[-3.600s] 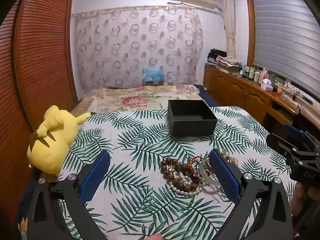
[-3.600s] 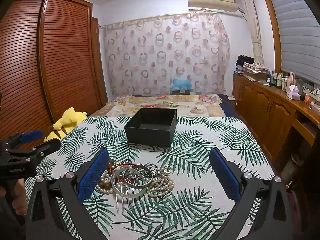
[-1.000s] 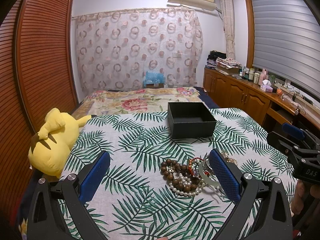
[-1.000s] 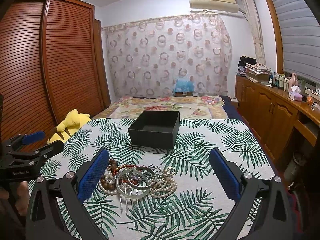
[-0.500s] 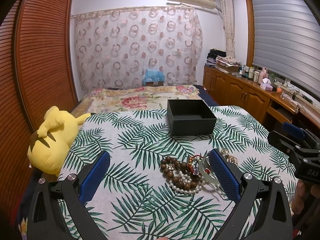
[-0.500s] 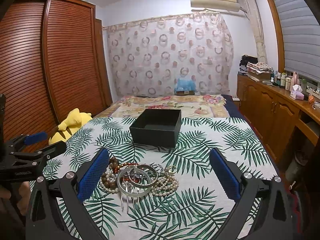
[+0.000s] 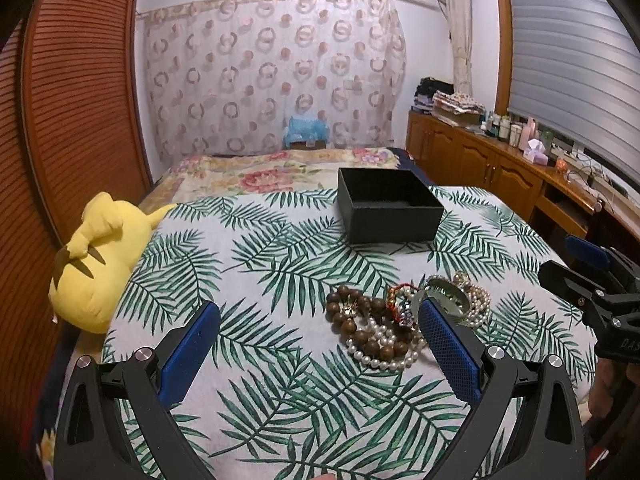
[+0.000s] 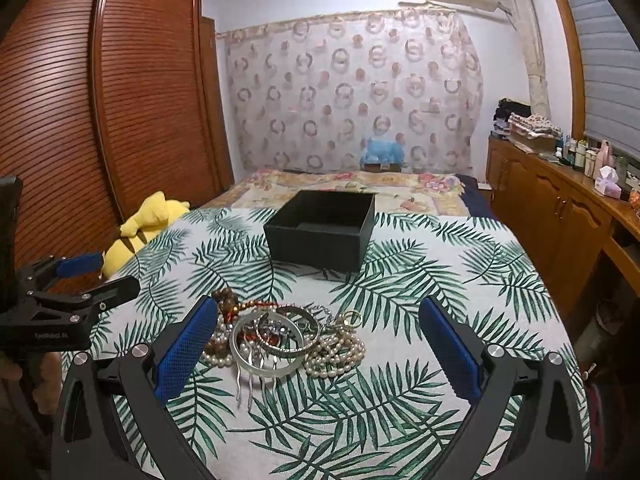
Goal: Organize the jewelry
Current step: 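Grasp the silver bangle with the right gripper while the left gripper grasps the jade bangle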
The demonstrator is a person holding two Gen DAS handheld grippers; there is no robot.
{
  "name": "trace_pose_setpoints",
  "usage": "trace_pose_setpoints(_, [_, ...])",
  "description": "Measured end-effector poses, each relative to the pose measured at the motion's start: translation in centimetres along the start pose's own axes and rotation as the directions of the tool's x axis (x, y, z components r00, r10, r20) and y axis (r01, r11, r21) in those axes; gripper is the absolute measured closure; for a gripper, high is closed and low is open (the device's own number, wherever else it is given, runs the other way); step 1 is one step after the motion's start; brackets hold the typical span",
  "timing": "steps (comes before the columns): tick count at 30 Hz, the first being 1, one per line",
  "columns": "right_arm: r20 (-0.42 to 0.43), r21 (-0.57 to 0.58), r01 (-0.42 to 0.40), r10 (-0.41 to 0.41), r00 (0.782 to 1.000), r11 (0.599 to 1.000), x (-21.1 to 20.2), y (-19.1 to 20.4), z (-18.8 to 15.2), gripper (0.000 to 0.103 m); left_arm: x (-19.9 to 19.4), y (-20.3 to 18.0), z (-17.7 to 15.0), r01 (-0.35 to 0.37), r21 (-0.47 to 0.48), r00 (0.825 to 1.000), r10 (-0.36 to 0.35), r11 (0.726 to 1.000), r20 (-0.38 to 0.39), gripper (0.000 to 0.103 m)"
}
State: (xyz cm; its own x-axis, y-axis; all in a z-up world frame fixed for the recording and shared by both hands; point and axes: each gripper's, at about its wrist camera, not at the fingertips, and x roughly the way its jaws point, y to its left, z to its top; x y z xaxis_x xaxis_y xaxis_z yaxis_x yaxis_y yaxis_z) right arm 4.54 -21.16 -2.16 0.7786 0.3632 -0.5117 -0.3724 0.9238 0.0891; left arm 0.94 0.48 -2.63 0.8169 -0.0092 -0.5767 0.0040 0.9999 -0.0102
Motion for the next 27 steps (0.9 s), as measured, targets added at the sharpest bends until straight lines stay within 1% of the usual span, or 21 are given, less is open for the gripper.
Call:
trace_pose_setpoints(2, [-0.019,-0.009,-0.022,0.022,1.0,1.0,0.6,-0.1,-0.3,0.003,0.3,0.2,-0.1,0.002,-0.001,1.0,-0.002,1.0,-0.01,0.007])
trace_pose_setpoints(8, [-0.103,-0.042,-0.09,0.086,0.991,0.995,3.0,0.4,-0.8,0.012,1.4,0.6,-0.8,0.016,0.003,0.998,-0.016,1.0,-0.053,0.007])
trace_pose_setpoints(10, [-0.137,-0.049,-0.114,0.107,0.985,0.992,4.1,0.7,-1.2,0.017,1.7,0.7,-0.9,0.02,0.006,0.998,-0.019,1.0,-0.065,0.007])
trace_pose_setpoints(12, [-0.171,-0.053,-0.133,0.123,0.978,0.99,5.2,0.7,-1.3,0.02,2.0,0.8,-1.1,0.024,0.008,0.997,-0.024,1.0,-0.077,0.007])
trace_pose_setpoints(13, [-0.187,-0.057,-0.142,0.129,0.974,0.988,5.8,0.6,-1.4,0.023,2.2,0.9,-1.2,0.027,0.009,0.996,-0.026,1.0,-0.083,0.007])
trace_pose_setpoints(16, [-0.229,-0.066,-0.164,0.145,0.962,0.984,7.2,0.7,-1.4,0.027,2.9,1.0,-1.6,0.037,0.011,0.994,-0.036,0.999,-0.106,0.007])
trace_pose_setpoints(22, [-0.305,-0.085,-0.201,0.166,0.938,0.976,9.5,1.0,-1.4,0.028,3.9,1.1,-2.4,0.065,0.01,0.988,-0.062,0.998,-0.143,0.007])
trace_pose_setpoints(27, [-0.34,-0.096,-0.213,0.169,0.925,0.972,10.4,1.4,-1.4,0.03,4.2,1.1,-2.6,0.081,0.008,0.985,-0.079,0.997,-0.155,0.007])
